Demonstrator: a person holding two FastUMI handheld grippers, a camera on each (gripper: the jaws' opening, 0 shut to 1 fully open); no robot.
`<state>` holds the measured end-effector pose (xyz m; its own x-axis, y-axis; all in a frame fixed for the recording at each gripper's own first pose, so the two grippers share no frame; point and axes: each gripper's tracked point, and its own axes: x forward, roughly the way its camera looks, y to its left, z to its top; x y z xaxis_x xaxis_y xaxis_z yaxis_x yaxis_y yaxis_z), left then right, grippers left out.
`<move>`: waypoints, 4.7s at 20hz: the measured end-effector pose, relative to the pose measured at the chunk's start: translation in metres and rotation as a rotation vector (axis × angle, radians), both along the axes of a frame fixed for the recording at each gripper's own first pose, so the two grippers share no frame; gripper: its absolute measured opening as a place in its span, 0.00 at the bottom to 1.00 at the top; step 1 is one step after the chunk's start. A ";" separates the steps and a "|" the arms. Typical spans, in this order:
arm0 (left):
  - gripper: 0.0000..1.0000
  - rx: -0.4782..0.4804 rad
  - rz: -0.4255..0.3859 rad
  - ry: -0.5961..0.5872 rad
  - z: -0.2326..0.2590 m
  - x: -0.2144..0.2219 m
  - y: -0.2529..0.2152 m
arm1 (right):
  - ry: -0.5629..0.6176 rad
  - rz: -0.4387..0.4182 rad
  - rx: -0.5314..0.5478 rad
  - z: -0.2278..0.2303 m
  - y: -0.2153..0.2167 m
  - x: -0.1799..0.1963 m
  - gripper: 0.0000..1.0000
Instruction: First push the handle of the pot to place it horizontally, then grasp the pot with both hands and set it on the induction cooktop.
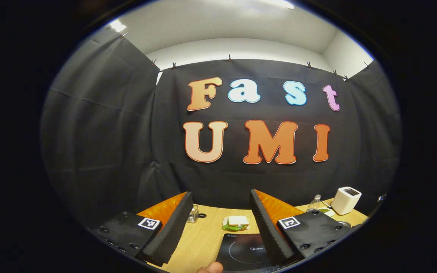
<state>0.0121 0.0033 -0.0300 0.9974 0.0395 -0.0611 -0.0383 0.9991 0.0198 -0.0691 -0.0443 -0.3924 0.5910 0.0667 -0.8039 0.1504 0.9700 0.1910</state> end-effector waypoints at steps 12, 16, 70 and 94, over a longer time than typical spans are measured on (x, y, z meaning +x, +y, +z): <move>0.99 -0.005 -0.006 0.004 -0.006 0.011 -0.005 | -0.001 -0.045 -0.023 -0.001 -0.015 0.028 0.00; 0.99 -0.010 0.002 0.003 -0.009 0.018 -0.005 | -0.001 -0.054 -0.021 -0.001 -0.018 0.037 0.00; 0.98 -0.125 -0.316 0.300 -0.241 0.035 -0.282 | -0.276 0.014 -0.113 0.028 -0.051 0.139 0.39; 0.97 -0.048 -0.288 0.563 -0.353 0.036 -0.323 | -0.228 0.114 -0.033 -0.014 -0.025 0.173 0.56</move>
<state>0.0481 -0.3199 -0.3829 0.7821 -0.2411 -0.5747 0.2350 0.9681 -0.0865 0.1040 -0.0694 -0.4061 0.7476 0.1196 -0.6533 -0.0040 0.9844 0.1756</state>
